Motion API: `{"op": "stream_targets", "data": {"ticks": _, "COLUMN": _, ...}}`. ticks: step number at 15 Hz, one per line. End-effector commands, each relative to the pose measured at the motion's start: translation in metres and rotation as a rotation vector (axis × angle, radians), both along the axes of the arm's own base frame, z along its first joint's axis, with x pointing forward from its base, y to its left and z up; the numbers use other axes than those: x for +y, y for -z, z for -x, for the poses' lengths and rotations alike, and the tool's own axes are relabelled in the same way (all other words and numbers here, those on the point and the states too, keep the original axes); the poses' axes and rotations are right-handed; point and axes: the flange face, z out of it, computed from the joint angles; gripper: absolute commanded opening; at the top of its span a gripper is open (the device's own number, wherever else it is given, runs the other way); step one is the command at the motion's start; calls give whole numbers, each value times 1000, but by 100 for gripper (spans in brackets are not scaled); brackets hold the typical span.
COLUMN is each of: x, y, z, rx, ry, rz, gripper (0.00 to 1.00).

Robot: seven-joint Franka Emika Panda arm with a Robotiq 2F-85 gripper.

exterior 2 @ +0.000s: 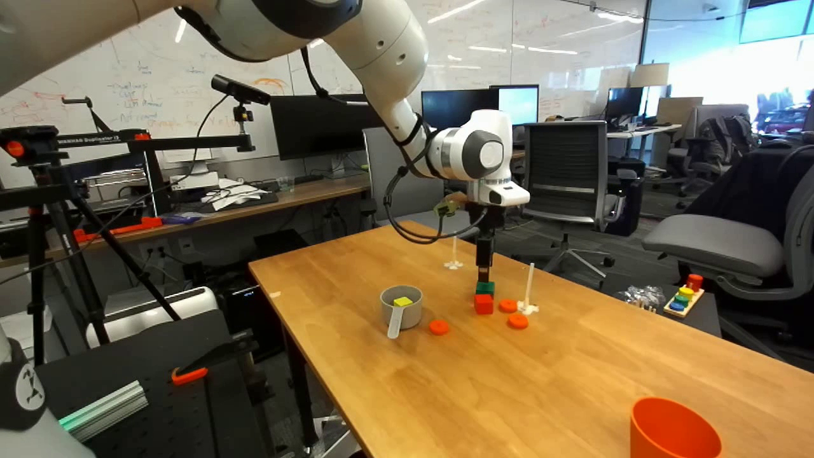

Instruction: Place the yellow, green and orange blocks inside the grey measuring cup

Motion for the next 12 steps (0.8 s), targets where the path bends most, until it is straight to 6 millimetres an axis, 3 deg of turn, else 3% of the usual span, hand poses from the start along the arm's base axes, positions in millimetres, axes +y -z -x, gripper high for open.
{"op": "stream_targets", "data": {"ticks": 1, "x": 4, "y": 14, "z": -19, "rx": -62, "ry": 57, "rz": -13, "gripper": 100}}
{"op": "stream_targets", "data": {"ticks": 6, "x": 20, "y": 40, "z": -23, "rx": -71, "ry": 68, "rz": -18, "gripper": 100}}
{"op": "stream_targets", "data": {"ticks": 10, "x": 22, "y": 48, "z": -24, "rx": -63, "ry": 85, "rz": -43, "gripper": 100}}
{"op": "stream_targets", "data": {"ticks": 11, "x": 21, "y": 49, "z": -25, "rx": -69, "ry": 86, "rz": -44, "gripper": 75}}
{"op": "stream_targets", "data": {"ticks": 12, "x": 21, "y": 49, "z": -25, "rx": -70, "ry": 85, "rz": -46, "gripper": 73}}
